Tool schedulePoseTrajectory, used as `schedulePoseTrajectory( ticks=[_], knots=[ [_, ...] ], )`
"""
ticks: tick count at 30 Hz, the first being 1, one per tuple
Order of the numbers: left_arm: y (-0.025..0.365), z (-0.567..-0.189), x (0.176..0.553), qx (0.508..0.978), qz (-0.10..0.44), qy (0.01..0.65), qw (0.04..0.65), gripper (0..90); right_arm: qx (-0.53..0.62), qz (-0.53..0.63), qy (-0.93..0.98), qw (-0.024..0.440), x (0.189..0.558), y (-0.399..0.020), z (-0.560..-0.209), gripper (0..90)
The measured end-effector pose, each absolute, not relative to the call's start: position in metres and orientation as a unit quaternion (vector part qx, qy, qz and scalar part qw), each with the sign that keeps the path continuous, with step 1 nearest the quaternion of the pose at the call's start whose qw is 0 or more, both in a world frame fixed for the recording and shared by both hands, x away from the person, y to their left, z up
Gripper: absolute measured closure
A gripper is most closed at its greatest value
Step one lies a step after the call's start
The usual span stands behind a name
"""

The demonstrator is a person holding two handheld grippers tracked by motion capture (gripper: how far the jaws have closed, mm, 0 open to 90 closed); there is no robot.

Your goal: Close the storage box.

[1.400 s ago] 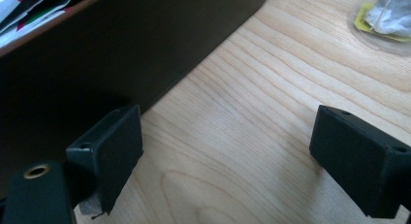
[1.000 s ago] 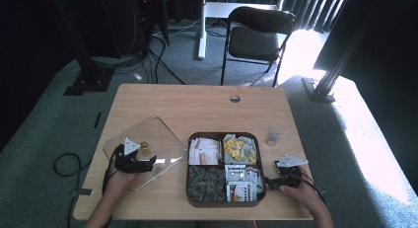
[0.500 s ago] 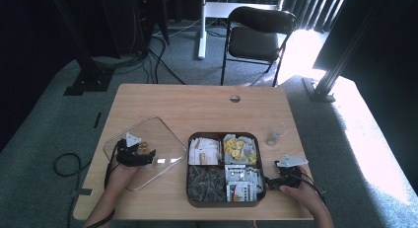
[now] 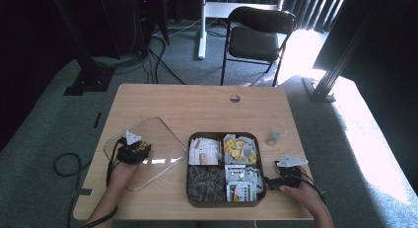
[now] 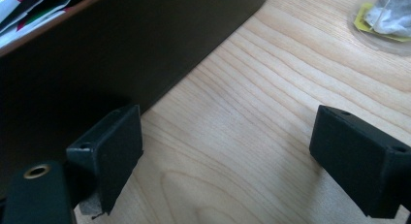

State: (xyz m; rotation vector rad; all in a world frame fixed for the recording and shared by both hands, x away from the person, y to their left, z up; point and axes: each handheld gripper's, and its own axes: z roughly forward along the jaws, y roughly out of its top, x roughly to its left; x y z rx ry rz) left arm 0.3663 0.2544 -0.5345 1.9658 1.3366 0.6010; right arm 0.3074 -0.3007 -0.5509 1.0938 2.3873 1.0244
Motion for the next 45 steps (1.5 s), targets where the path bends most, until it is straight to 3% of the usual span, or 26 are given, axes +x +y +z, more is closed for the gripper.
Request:
schedulePoseTrajectory(
  ticks=[20, 45],
  knots=[
    [0.26, -0.509, 0.359, 0.758, 0.243, 0.501, 0.339, 58.9, 0.383, 0.359, 0.836, 0.161, 0.307, -0.301, -0.551, 11.3],
    [0.247, -0.461, 0.352, 0.772, 0.212, 0.459, 0.386, 58.9, 0.384, 0.358, 0.836, 0.162, 0.307, -0.301, -0.551, 11.2]
  ],
)
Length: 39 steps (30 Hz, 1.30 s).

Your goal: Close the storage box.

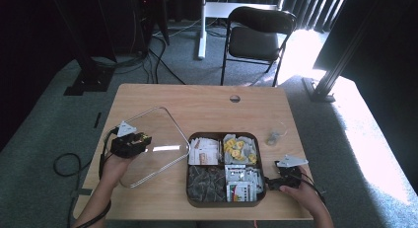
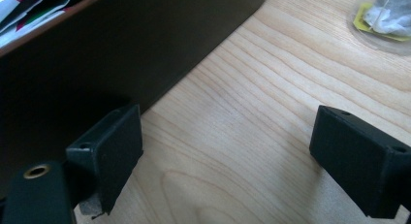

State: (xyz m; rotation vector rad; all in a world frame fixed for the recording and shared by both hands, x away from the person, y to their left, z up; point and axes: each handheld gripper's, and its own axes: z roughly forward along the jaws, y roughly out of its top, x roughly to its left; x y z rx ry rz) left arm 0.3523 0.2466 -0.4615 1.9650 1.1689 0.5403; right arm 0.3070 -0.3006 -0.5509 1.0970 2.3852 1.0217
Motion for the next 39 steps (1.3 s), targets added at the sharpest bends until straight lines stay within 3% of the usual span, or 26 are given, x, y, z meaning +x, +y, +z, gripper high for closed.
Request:
schedulePoseTrajectory(
  ticks=[14, 39],
  knots=[
    [0.207, -0.438, 0.348, 0.796, 0.203, 0.404, 0.403, 58.9, 0.384, 0.358, 0.836, 0.162, 0.307, -0.301, -0.551, 11.2],
    [0.133, -0.433, 0.343, 0.831, 0.176, 0.33, 0.411, 58.9, 0.384, 0.358, 0.836, 0.161, 0.307, -0.301, -0.551, 11.2]
  ],
)
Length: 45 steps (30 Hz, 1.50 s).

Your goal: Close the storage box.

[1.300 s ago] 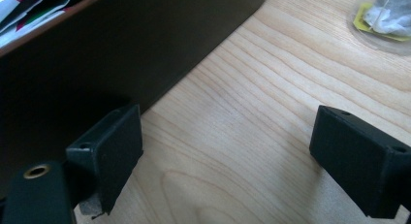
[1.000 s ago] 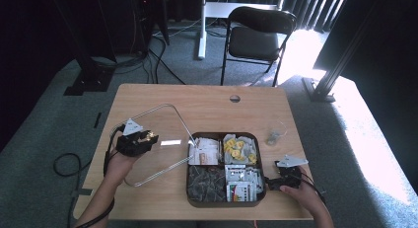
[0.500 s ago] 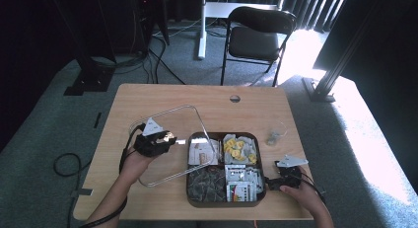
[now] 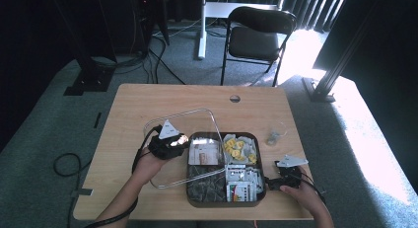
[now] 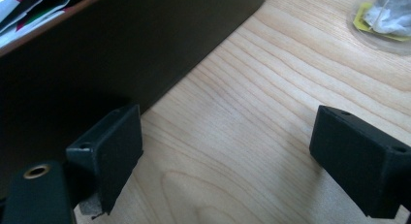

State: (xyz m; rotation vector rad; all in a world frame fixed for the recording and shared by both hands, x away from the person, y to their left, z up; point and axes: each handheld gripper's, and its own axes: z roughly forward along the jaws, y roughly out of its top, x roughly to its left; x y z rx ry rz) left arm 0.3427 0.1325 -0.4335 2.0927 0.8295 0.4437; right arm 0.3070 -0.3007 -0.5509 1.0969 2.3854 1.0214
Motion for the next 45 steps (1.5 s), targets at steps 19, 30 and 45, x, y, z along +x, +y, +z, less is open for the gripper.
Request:
schedulePoseTrajectory(
  ticks=[19, 30, 45],
  knots=[
    [0.089, -0.429, 0.335, 0.847, 0.155, 0.284, 0.423, 58.8, 0.384, 0.358, 0.835, 0.162, 0.307, -0.301, -0.551, 11.2],
    [0.059, -0.429, 0.331, 0.859, 0.145, 0.251, 0.421, 58.8, 0.384, 0.358, 0.835, 0.162, 0.307, -0.301, -0.551, 11.2],
    [0.023, -0.444, 0.334, 0.874, 0.125, 0.225, 0.413, 58.8, 0.384, 0.359, 0.835, 0.162, 0.307, -0.301, -0.551, 11.2]
  ],
)
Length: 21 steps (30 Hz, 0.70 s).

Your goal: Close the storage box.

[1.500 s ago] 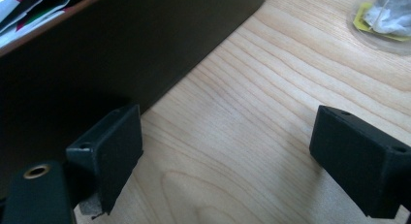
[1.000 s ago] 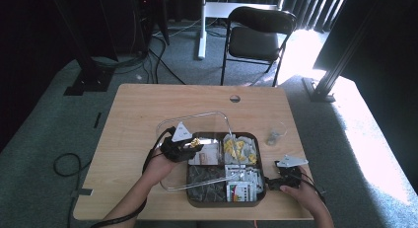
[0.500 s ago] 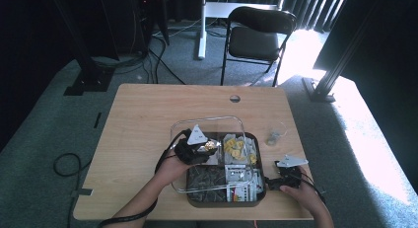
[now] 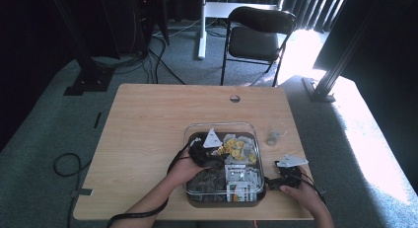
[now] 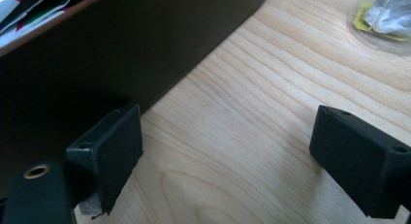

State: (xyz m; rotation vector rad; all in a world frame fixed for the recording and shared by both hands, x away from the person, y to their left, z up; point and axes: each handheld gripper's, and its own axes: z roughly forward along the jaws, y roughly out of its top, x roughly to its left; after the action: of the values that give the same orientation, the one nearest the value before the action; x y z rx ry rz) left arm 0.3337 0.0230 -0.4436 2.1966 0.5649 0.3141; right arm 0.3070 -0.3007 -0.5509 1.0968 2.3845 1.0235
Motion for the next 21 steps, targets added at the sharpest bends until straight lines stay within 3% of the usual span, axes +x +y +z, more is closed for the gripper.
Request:
schedulePoseTrajectory(
  ticks=[21],
  knots=[
    [0.009, -0.467, 0.336, 0.883, 0.109, 0.221, 0.4, 58.8, 0.384, 0.358, 0.835, 0.162, 0.307, -0.301, -0.551, 11.2]
  ],
)
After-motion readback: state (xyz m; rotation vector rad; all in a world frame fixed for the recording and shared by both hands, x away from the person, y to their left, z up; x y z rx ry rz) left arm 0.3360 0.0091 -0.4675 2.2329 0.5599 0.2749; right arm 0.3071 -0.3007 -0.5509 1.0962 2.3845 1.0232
